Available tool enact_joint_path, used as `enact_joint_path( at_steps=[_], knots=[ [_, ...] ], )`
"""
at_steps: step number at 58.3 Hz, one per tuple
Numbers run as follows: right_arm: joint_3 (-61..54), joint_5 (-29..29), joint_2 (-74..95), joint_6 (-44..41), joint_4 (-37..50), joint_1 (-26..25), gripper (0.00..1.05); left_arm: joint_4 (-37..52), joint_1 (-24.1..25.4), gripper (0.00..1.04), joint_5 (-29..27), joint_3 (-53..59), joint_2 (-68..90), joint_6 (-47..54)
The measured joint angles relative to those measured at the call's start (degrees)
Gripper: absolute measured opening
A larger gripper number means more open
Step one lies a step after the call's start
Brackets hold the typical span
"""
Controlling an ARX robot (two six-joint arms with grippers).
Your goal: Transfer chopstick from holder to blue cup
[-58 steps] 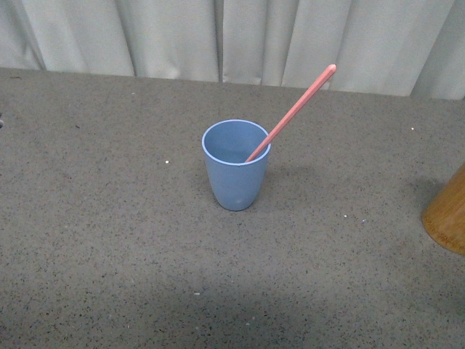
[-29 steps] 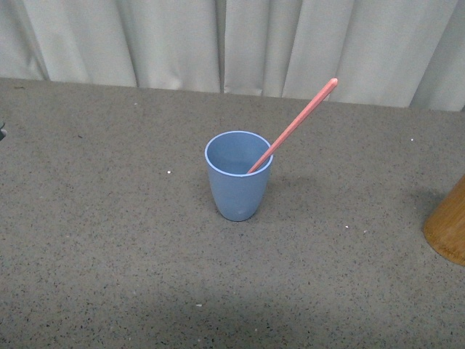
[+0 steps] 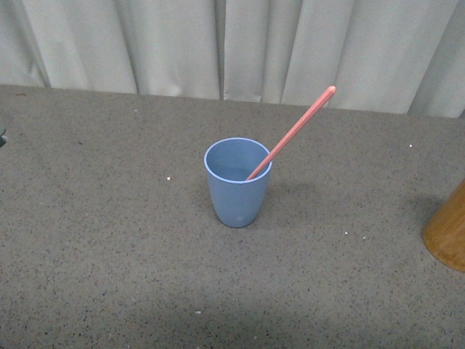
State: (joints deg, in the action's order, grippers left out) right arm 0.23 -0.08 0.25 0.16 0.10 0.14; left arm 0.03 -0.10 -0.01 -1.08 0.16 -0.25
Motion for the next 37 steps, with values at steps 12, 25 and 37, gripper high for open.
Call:
enact_joint_path(
  at_steps=[12,25,37],
  knots=[
    [0.0,0.0,0.0,0.0,0.0,0.0,0.95,0.0,0.0,0.98,0.0,0.0,0.0,0.0],
    [0.0,0.0,0.0,0.0,0.0,0.0,0.95,0.0,0.0,0.98,0.0,0.0,0.0,0.0],
    [0.0,0.0,0.0,0.0,0.0,0.0,0.95,0.0,0.0,0.98,0.0,0.0,0.0,0.0]
  ],
)
